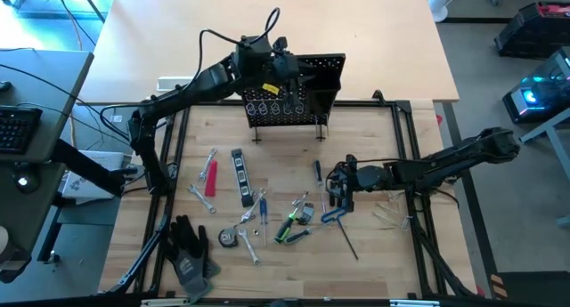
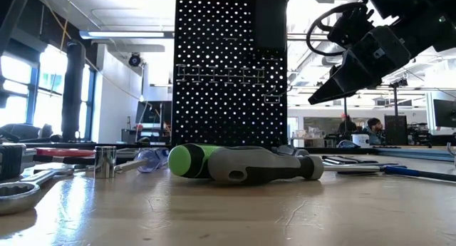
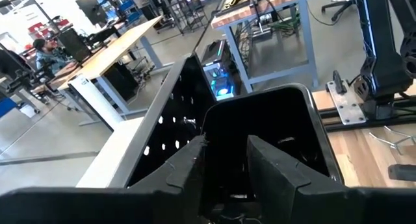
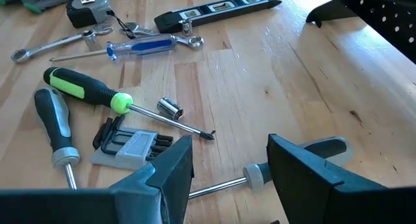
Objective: Hang tools onto peg board
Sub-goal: Put the socket wrench into the pegboard bin
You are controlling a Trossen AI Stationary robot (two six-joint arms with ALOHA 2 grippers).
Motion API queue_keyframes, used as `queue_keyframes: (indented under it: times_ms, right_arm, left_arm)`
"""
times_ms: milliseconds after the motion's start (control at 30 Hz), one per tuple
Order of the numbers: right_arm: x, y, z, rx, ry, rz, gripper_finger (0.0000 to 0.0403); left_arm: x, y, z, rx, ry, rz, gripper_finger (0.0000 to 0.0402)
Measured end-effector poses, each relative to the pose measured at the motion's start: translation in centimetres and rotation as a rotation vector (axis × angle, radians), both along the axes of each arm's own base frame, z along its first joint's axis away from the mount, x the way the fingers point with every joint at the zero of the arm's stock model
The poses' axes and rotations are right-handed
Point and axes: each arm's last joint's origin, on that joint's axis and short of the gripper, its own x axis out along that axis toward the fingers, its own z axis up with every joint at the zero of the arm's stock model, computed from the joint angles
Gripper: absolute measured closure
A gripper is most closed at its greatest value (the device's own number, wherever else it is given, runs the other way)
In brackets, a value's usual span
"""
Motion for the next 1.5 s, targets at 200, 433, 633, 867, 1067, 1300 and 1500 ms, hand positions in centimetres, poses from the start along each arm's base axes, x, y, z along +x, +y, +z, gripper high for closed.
queue_keyframes:
  times_ms: [200, 433, 633, 867, 1067, 1300, 1500]
  right_arm:
    - [0.0, 0.0, 0.0, 0.005, 0.002, -0.003, 0.0213]
    - [-0.1, 0.2, -0.1, 0.000, 0.008, 0.011, 0.0213]
    - [-0.1, 0.2, -0.1, -0.003, 0.009, 0.012, 0.0213]
    - [-0.1, 0.2, -0.1, -0.005, 0.009, 0.013, 0.0213]
    - [-0.1, 0.4, -0.1, -0.002, 0.009, 0.021, 0.0213]
    - [-0.2, 0.9, -0.1, 0.000, 0.007, 0.038, 0.0213]
    - [-0.2, 1.2, -0.1, -0.015, 0.004, 0.027, 0.0213]
  left_arm:
    - [-1.1, -2.1, 1.1, 0.058, 0.043, -0.003, 0.0291]
    - [-3.9, -8.0, 2.3, 0.074, 0.211, -0.016, 0.0291]
    - [-4.9, -12.9, 0.4, -0.019, 0.427, -0.049, 0.0291]
    - [-4.5, -17.4, -5.8, -0.126, 0.625, -0.036, 0.0291]
    - [-4.6, -19.4, -12.9, -0.227, 0.762, -0.013, 0.0290]
    - [-5.7, -20.2, -18.7, -0.363, 0.861, 0.005, 0.0290]
    - [-6.7, -20.2, -22.0, -0.447, 0.909, 0.022, 0.0290]
